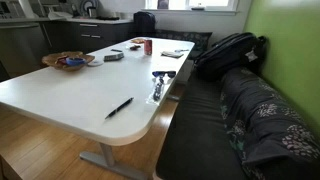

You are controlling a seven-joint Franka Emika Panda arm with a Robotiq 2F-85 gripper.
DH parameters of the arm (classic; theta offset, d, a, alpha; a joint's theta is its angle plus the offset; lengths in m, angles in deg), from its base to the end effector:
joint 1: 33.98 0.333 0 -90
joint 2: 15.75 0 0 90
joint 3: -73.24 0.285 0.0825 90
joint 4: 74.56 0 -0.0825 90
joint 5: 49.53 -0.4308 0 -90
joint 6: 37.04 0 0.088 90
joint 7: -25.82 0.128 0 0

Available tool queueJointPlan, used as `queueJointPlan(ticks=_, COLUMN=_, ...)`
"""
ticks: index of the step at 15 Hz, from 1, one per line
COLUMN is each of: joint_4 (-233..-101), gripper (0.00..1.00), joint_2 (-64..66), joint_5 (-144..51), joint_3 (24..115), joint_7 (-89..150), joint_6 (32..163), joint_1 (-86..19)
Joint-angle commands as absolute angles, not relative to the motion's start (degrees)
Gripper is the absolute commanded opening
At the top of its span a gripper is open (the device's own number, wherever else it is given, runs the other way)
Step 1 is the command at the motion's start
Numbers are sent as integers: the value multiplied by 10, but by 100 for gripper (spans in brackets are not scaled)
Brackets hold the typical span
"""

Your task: Put the pen on the calculator

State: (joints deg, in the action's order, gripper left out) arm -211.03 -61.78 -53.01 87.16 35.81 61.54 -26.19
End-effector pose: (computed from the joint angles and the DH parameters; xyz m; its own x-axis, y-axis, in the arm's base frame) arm 0.3605 0.1605 0.5451 0.9793 0.1424 0.1439 0.1305 -0.9874 0.0894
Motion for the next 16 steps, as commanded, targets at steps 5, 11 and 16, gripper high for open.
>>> queueJointPlan(ticks=5, joint_4=-2109, gripper=100, joint_2=-617, joint_5=-529, joint_3=870, joint_7=359, joint_6=615, joint_1=-260)
queueJointPlan(ticks=11, joint_4=-2135, gripper=100, joint_2=-637, joint_5=-482, joint_3=860, joint_7=348, joint_6=609, joint_1=-280)
queueJointPlan(ticks=16, joint_4=-2265, gripper=100, joint_2=-672, joint_5=-386, joint_3=749, joint_7=185, joint_6=675, joint_1=-281)
